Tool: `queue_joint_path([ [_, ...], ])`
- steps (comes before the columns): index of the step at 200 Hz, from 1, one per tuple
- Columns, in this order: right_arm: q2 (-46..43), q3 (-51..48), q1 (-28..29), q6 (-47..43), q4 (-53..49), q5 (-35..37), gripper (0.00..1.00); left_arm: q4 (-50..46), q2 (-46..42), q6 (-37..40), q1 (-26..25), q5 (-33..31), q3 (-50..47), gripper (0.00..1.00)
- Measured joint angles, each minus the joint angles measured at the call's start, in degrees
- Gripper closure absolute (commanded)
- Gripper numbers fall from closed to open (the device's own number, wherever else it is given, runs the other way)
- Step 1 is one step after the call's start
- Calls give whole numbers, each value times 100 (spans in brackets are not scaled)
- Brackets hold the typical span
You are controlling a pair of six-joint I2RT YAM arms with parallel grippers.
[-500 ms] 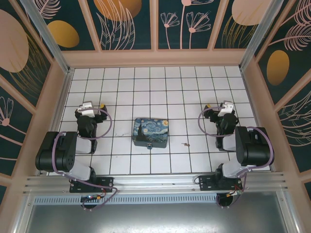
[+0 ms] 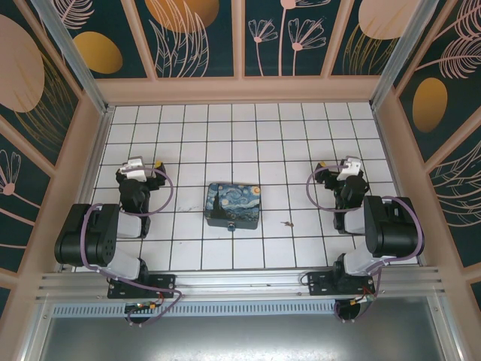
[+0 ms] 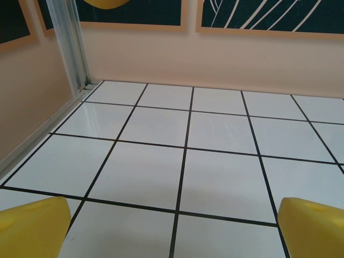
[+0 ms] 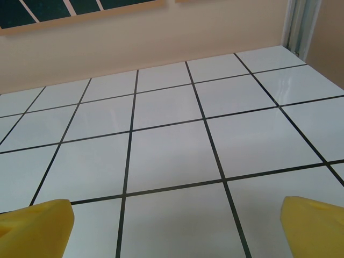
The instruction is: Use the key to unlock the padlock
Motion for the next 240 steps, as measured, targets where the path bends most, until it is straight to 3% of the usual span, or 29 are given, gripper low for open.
queue_joint_path([
  [95, 0, 0, -35, 0, 2, -96, 1, -13, -4, 2, 0, 0, 13, 4],
  [112, -76, 7, -33, 11, -107, -17, 1, -411, -175, -2, 0, -9, 155, 3],
  [149, -905, 1150, -33, 485, -2277, 358, 1, -1344, -984, -61, 0, -26, 636, 1],
  [189, -929, 2983, -315, 2083, -4677, 422, 5, -2680, -1722, -505, 0, 87, 1239, 2],
  [215, -990, 3032, -330, 2542, -5523, -66, 12, -3729, -2083, -1189, 0, 289, 1814, 2],
  [240, -1338, 2793, 210, 2809, -6271, -437, 16, -4625, -2382, -1891, 0, 754, 2184, 1],
])
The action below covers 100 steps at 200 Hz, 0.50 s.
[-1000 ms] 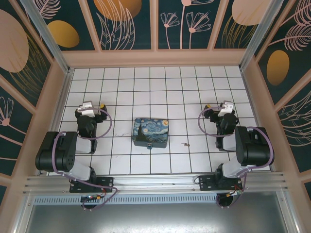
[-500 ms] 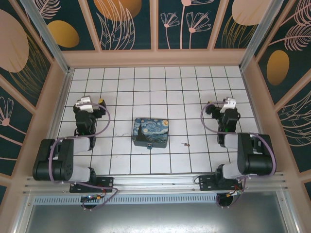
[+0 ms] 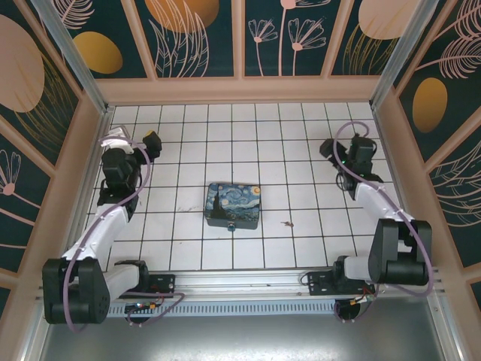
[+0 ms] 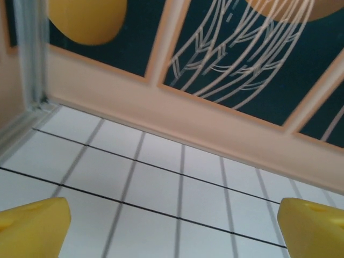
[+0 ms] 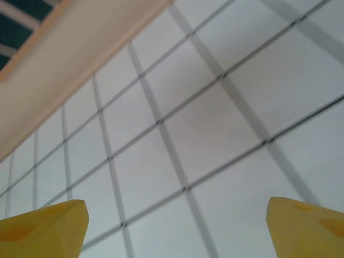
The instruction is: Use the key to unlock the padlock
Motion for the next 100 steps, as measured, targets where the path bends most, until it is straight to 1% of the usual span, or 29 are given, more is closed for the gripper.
queue_joint_path([
  [10, -190, -63, 354, 96, -234, -81, 18, -278, -101, -251, 0, 278, 31, 1],
  [23, -463, -131, 962, 236, -470, -122, 19, -636, -190, -568, 0, 693, 28, 1],
  [43, -772, -251, 1869, 516, -599, -122, 21, -981, -317, -992, -74, 1246, -116, 2],
  [57, -850, -372, 2400, 734, -597, -92, 23, -1182, -433, -1198, -332, 1453, -299, 2],
  [86, -691, -584, 3305, 1193, -599, 66, 24, -1405, -455, -1440, -1178, 1694, -527, 2],
  [100, -533, -603, 3670, 1399, -590, 210, 25, -1399, -431, -1515, -1386, 1753, -649, 2],
])
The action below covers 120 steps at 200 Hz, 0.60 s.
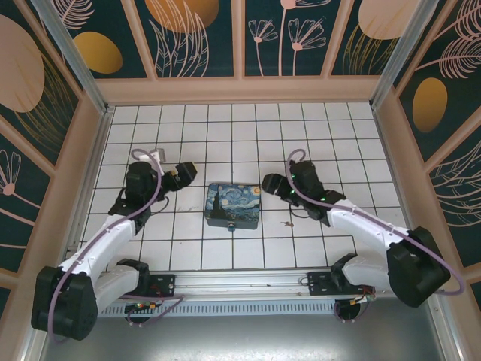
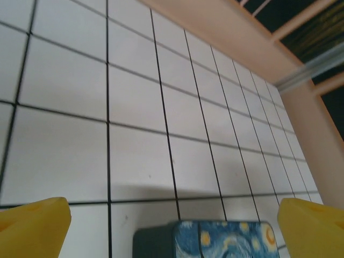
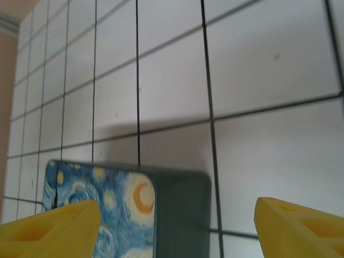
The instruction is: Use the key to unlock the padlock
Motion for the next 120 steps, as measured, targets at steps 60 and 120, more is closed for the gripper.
queue_joint_path([
  [60, 463, -46, 953, 647, 214, 581, 29, 20, 426, -162, -758, 0, -369, 3],
  [120, 772, -46, 1106, 1064, 411, 935, 48, 197, 682, -282, -1165, 0, -505, 23],
])
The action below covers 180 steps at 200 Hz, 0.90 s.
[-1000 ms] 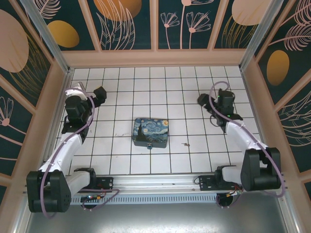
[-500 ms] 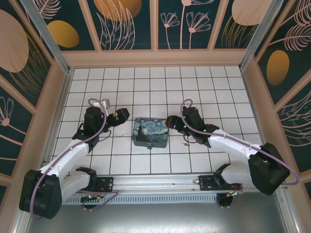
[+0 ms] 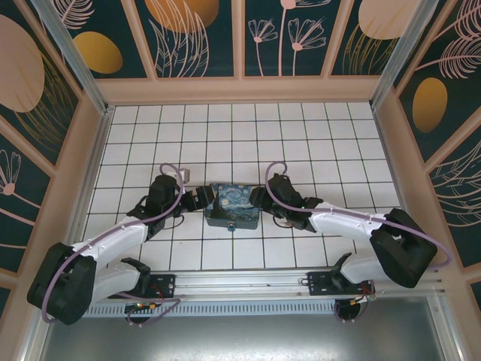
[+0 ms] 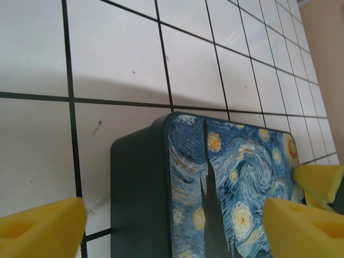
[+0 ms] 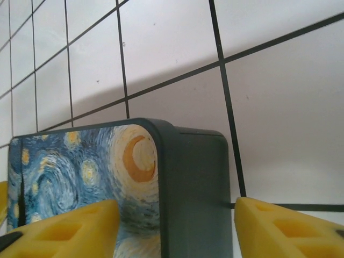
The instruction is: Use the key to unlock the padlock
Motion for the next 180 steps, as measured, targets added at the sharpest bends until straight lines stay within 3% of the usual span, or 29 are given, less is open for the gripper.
queue_joint_path([
  [53, 210, 114, 26, 133, 275, 28, 69, 295, 505, -52, -223, 85, 0, 33],
  [137, 1296, 1154, -354, -42, 321, 407, 71, 566, 1620, -66, -225, -221, 710, 32],
  [157, 1397, 1257, -450, -146, 341, 389, 65, 656, 1766, -68, -223, -275, 802, 27],
  [180, 1320, 1185, -457, -291, 376, 267, 37, 723, 1781, -61, -240, -286, 804, 19],
])
